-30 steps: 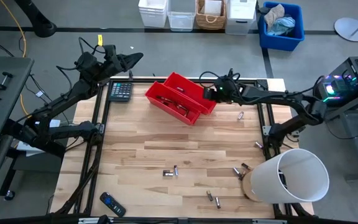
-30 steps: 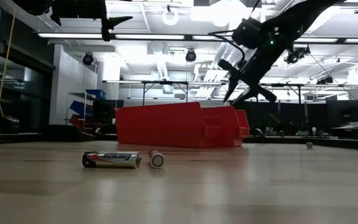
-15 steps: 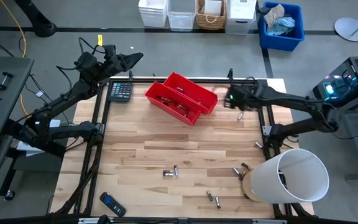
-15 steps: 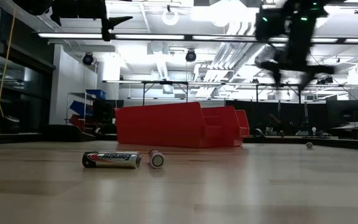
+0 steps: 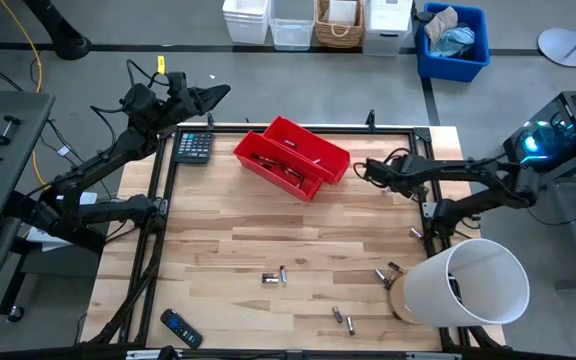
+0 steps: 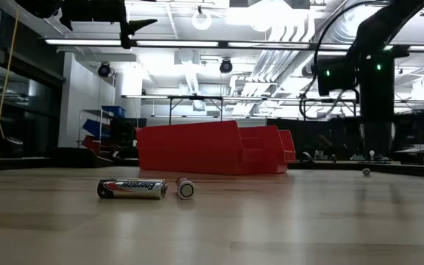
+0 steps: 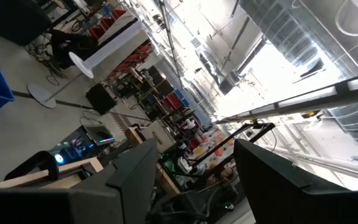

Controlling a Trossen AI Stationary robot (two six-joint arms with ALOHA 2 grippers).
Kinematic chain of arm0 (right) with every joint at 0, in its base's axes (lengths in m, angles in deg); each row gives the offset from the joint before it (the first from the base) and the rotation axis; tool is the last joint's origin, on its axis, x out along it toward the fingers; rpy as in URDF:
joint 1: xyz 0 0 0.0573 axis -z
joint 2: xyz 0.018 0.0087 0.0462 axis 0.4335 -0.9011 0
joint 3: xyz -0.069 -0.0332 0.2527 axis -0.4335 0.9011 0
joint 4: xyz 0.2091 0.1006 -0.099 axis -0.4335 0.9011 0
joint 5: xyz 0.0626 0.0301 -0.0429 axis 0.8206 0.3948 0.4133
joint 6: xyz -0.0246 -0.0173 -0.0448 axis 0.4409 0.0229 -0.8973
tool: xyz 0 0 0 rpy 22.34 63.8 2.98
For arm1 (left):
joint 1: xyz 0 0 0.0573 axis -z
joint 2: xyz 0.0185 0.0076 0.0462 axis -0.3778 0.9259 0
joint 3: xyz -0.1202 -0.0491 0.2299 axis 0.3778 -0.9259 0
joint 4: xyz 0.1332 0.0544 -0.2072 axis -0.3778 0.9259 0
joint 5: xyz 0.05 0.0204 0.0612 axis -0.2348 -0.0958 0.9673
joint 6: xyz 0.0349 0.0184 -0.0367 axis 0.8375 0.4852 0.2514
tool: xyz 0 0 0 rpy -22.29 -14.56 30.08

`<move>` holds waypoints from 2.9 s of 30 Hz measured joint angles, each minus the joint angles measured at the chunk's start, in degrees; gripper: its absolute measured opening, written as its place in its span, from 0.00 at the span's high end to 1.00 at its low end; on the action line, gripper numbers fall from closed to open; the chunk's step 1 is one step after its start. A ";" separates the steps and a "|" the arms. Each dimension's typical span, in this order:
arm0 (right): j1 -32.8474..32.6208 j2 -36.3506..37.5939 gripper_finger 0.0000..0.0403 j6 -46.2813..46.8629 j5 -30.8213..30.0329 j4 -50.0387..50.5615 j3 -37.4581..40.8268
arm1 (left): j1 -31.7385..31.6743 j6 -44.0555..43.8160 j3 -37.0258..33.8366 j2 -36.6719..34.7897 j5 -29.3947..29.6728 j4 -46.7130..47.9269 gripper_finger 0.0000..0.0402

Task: Sort batteries
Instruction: Put the silver battery into the top red bin

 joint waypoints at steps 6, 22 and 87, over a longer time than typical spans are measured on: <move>0.50 -5.10 0.48 0.22 -0.04 -7.14 1.25 | -0.02 -0.99 0.00 0.00 0.00 0.09 0.48; -1.87 -13.38 0.86 -7.56 0.42 -12.38 0.18 | -0.02 -1.85 0.00 0.00 0.03 0.19 0.48; -6.93 0.67 0.49 -57.31 22.54 -16.70 -38.02 | 62.77 103.69 28.44 50.05 22.00 53.10 0.48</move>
